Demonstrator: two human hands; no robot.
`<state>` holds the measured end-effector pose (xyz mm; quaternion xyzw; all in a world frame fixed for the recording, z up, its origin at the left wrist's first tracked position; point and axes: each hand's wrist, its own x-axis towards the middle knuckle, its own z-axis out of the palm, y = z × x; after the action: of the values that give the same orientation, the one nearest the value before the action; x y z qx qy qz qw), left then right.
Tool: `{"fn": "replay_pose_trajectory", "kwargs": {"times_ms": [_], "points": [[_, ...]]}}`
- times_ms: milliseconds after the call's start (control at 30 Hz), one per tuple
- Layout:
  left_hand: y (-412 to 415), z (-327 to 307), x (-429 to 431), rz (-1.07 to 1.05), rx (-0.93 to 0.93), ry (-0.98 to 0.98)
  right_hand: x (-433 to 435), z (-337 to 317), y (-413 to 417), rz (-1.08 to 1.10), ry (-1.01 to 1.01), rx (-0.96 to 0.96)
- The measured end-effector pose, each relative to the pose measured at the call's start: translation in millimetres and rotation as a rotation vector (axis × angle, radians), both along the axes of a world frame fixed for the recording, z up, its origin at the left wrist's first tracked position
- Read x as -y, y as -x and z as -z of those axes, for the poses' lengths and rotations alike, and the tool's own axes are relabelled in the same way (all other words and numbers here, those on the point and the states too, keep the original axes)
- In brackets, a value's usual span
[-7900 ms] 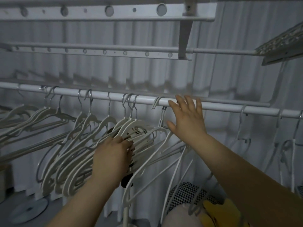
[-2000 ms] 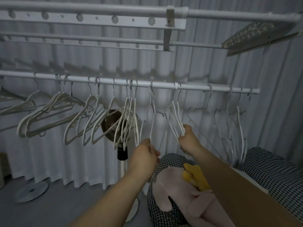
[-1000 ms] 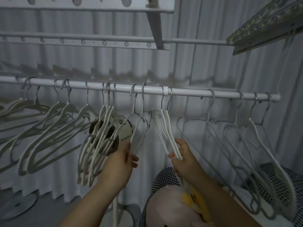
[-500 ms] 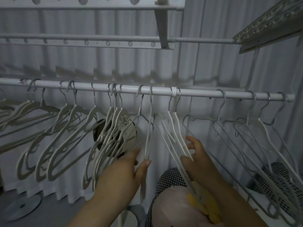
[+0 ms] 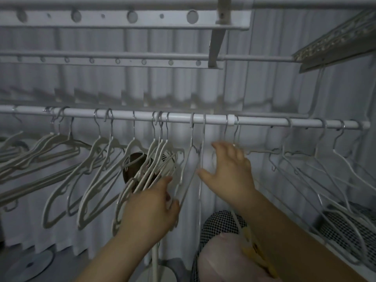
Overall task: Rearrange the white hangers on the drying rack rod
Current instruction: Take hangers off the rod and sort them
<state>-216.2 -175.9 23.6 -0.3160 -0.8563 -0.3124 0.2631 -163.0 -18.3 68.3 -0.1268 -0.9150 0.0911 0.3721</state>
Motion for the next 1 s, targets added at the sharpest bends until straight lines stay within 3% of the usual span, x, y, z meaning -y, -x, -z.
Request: {"fn": "replay_pose_trajectory", "kwargs": {"times_ms": [67, 167, 267, 433, 567, 1000], "points": [[3.7, 4.9, -1.4, -0.015, 0.016, 0.085, 3.4, 4.7, 11.5, 0.08, -0.06, 0.114], [14.5, 8.8, 0.1, -0.013, 0.071, 0.047, 1.1, 13.0, 20.5, 0.152, -0.086, 0.216], [20.7, 9.6, 1.0, -0.004, 0.06, -0.005, -7.3, 19.1, 21.1, 0.172, -0.067, 0.207], [19.4, 4.6, 0.7, 0.064, 0.073, -0.232, -6.3, 20.0, 22.5, 0.06, -0.017, 0.024], [16.6, 2.3, -0.2, 0.22, 0.166, -0.3, 7.3, 19.9, 33.4, 0.014, -0.032, 0.137], [25.5, 2.0, 10.2, 0.142, 0.159, -0.356, 1.8, 14.7, 60.2, 0.205, -0.067, 0.382]]}}
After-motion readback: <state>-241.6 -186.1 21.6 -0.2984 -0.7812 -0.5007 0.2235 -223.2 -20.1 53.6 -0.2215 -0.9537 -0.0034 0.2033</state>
